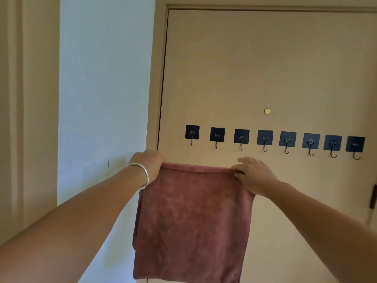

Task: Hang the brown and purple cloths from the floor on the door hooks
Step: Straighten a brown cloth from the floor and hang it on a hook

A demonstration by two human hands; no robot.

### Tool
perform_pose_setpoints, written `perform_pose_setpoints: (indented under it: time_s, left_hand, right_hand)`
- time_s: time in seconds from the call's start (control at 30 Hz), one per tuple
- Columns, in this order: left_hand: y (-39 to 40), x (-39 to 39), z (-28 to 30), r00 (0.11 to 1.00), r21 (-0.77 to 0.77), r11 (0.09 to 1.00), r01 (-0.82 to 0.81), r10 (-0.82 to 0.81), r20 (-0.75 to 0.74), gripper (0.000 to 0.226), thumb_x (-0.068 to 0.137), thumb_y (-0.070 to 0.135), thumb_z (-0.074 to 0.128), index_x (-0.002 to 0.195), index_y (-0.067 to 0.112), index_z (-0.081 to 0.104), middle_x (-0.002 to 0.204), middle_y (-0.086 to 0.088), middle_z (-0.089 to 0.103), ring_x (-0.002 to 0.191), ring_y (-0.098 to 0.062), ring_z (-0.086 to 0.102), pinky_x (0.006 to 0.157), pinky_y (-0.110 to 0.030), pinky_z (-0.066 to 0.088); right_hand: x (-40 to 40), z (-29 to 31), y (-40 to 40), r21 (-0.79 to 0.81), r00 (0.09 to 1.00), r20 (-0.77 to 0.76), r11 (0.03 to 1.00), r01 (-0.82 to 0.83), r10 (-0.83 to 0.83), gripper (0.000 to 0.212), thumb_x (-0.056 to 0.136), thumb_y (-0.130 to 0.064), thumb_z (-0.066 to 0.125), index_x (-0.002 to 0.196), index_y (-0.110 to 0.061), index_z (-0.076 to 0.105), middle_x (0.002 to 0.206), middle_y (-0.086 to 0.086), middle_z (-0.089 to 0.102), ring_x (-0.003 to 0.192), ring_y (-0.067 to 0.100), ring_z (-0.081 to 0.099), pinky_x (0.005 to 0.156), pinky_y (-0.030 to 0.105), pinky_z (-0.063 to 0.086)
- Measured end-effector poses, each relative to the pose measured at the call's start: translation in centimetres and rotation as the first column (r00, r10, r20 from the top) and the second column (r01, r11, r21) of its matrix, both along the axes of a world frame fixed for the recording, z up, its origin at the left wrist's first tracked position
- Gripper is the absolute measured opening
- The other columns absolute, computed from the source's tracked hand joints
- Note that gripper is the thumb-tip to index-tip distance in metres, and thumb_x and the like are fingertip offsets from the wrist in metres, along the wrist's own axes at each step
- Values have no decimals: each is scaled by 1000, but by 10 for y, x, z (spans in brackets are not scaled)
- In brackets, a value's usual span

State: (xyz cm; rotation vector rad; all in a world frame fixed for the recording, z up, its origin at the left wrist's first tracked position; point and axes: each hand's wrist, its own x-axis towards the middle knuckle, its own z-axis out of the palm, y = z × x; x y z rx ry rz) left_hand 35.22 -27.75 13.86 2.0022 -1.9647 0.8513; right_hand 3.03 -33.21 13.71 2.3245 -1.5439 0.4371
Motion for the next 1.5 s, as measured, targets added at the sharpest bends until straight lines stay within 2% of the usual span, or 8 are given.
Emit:
perform_pose_setpoints:
  time_s: [0.17, 0.47, 0.7, 0.87, 1.0, 1.13, 1.23, 1.5]
  left_hand:
    - [-67, 24, 10, 993, -44, 995, 94, -97, -63, 27, 83, -1, 42, 81, 22, 57, 85, 1, 61, 74, -21, 55, 65, -30, 43]
    - [-148, 35, 7, 875, -126, 971, 205, -239, -420, 20, 79, 2, 39, 73, 20, 45, 70, 1, 51, 62, -15, 47, 50, -27, 29]
    - [-194, 48, 17, 930, -194, 980, 44, -112, -351, 50, 78, 76, 41, 69, 27, 46, 67, 10, 55, 63, -11, 51, 57, -29, 39]
    - [-228, 41, 31, 932, -344, 939, -9, -117, -344, 41, 90, 53, 49, 63, 23, 42, 61, 8, 49, 60, -17, 49, 51, -29, 31]
    - [-247, 29, 36, 925, -397, 911, 107, -238, -296, 6, 94, 29, 52, 92, 25, 48, 88, 7, 55, 62, -15, 50, 53, -29, 38]
    - [-268, 20, 32, 924, -334, 892, 304, -362, -127, 37, 86, 0, 52, 114, 25, 53, 111, 0, 48, 73, -20, 56, 59, -30, 43]
    - [-284, 17, 25, 954, -207, 945, 254, -280, -107, 38, 90, 7, 48, 125, 22, 54, 123, -7, 46, 94, -29, 58, 74, -37, 49]
    - [-290, -4, -26, 874, -226, 938, 261, -329, -358, 24, 91, 24, 54, 114, 28, 56, 102, 5, 57, 81, -13, 53, 72, -24, 45]
  right_hand:
    - [30, 11, -47, -79, 986, 167, 997, -4, 17, 26, 92, -21, 49, 95, -31, 73, 96, -8, 65, 94, 19, 58, 75, 32, 50]
    - [76, 25, -119, -83, 960, 264, 994, -72, 92, 29, 78, 1, 40, 81, -26, 48, 85, -4, 57, 78, 22, 52, 62, 34, 43]
    - [91, 38, -167, -177, 934, -149, 921, -348, 324, 48, 81, 8, 42, 100, -34, 54, 119, -13, 52, 103, 18, 44, 77, 33, 43]
    - [114, 43, -199, -199, 957, -179, 944, -263, 229, 59, 91, -2, 44, 140, -35, 42, 137, -7, 47, 122, 19, 41, 90, 36, 44]
    - [121, 49, -216, -220, 976, -153, 958, -185, 154, 55, 92, -6, 44, 142, -29, 39, 127, 1, 48, 119, 23, 44, 87, 38, 45]
    - [128, 46, -230, -184, 993, -95, 979, -86, 69, 51, 92, -7, 48, 139, -24, 41, 123, 4, 47, 115, 24, 46, 87, 40, 48]
    - [135, 39, -238, -195, 998, -43, 979, -57, 49, 49, 89, -7, 51, 135, -20, 42, 123, 5, 46, 113, 26, 48, 84, 40, 49]
    - [155, -19, -246, -104, 998, 19, 993, -62, 65, 41, 96, -25, 52, 135, -21, 41, 122, 5, 52, 103, 25, 54, 85, 37, 51]
